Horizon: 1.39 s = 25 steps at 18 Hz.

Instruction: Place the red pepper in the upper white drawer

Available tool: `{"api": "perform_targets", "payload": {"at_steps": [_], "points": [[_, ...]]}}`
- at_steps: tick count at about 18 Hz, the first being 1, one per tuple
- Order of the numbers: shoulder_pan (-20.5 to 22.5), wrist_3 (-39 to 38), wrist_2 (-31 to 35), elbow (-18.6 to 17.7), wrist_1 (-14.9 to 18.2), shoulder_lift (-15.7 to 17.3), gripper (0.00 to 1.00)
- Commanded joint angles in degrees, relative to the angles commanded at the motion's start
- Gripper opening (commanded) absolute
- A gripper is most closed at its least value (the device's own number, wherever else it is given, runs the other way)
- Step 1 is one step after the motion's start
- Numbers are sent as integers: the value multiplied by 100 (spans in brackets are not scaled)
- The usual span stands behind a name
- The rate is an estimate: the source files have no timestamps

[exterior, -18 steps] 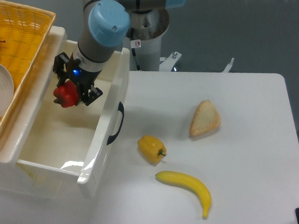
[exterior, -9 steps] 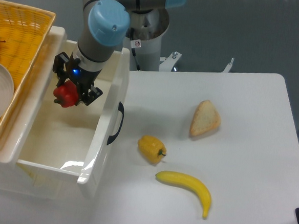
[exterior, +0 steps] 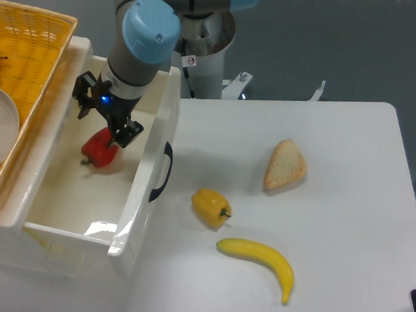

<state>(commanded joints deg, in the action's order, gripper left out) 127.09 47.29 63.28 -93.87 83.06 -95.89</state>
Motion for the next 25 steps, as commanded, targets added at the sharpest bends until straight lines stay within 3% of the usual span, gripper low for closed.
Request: {"api": "perform_targets", "payload": {"at_steps": [8,12,25], "points": [[17,79,0,35,-9,9,86],[79,158,0,62,18,17,74],[518,351,-9,158,53,184,75]]}}
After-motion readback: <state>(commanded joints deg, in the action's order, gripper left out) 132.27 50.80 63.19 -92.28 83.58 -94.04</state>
